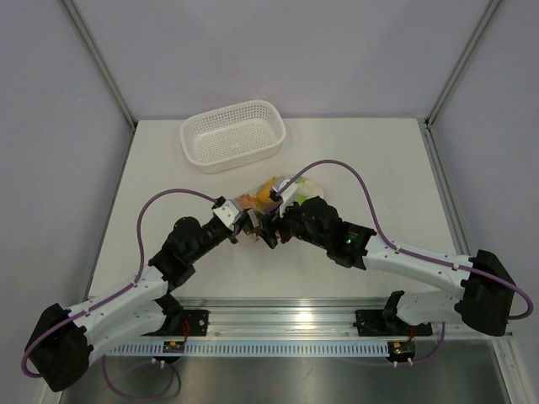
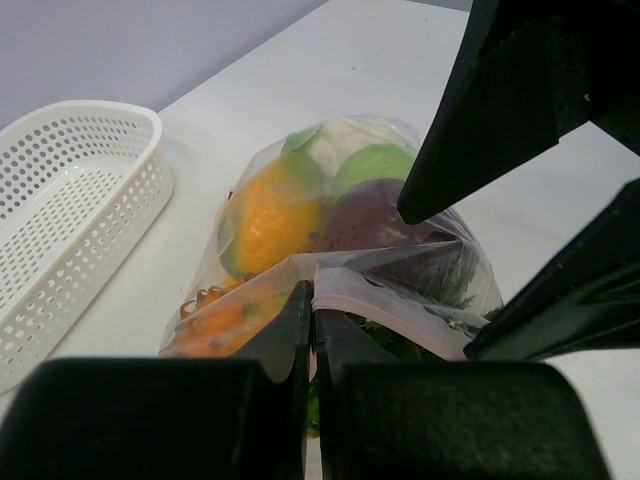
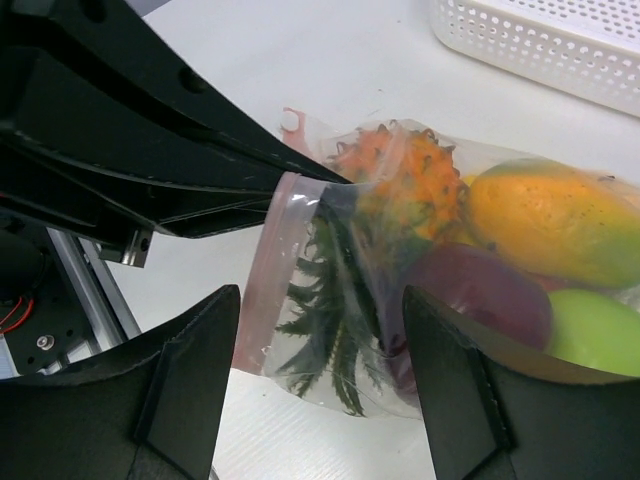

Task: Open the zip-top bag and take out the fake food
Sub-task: Open the zipper of the food storage bag at the center of the board.

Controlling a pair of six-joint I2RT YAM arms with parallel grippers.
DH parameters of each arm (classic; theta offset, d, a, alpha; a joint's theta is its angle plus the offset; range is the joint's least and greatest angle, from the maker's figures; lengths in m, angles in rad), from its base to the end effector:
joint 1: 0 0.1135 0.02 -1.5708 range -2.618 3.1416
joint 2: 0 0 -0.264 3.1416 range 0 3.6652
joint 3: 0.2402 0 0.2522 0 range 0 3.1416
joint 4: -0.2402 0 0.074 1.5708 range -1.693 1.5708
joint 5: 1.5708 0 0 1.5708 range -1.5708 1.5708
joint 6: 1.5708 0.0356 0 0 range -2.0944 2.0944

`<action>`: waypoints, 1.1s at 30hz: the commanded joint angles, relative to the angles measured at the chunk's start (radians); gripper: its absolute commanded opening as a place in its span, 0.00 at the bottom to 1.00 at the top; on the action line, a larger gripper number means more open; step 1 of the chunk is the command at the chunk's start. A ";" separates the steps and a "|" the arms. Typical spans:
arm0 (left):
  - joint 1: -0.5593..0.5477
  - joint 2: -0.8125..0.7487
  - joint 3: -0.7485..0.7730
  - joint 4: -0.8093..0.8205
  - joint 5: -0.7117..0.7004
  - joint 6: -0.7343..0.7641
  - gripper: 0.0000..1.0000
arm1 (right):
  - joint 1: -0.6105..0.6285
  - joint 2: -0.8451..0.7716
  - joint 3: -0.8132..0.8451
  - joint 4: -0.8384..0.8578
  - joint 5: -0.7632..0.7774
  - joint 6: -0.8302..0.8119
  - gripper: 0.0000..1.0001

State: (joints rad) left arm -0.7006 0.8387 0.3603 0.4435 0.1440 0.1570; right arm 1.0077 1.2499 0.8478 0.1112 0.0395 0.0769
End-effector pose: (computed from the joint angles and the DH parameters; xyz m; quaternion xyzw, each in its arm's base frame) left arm 0.1479 -0.1314 0.2465 0.3438 0.6317 -0.2359 0.6535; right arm 0.1563 0.2450 0.2919 -0.3494 0.7220 0.2946 0.5196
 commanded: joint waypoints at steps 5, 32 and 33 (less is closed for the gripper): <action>0.003 -0.007 0.052 0.072 0.049 -0.004 0.00 | 0.060 0.002 0.014 0.088 0.072 -0.057 0.74; 0.018 0.114 0.127 -0.057 -0.210 -0.031 0.00 | 0.066 0.152 0.089 -0.037 0.319 -0.008 0.00; 0.024 0.117 0.129 -0.058 -0.246 -0.036 0.02 | 0.066 0.155 0.086 -0.042 0.335 -0.003 0.00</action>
State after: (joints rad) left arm -0.7006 0.9478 0.4324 0.3546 0.0521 0.1375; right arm 1.0729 1.3991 0.9062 0.1215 0.2741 0.0494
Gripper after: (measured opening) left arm 0.011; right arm 0.018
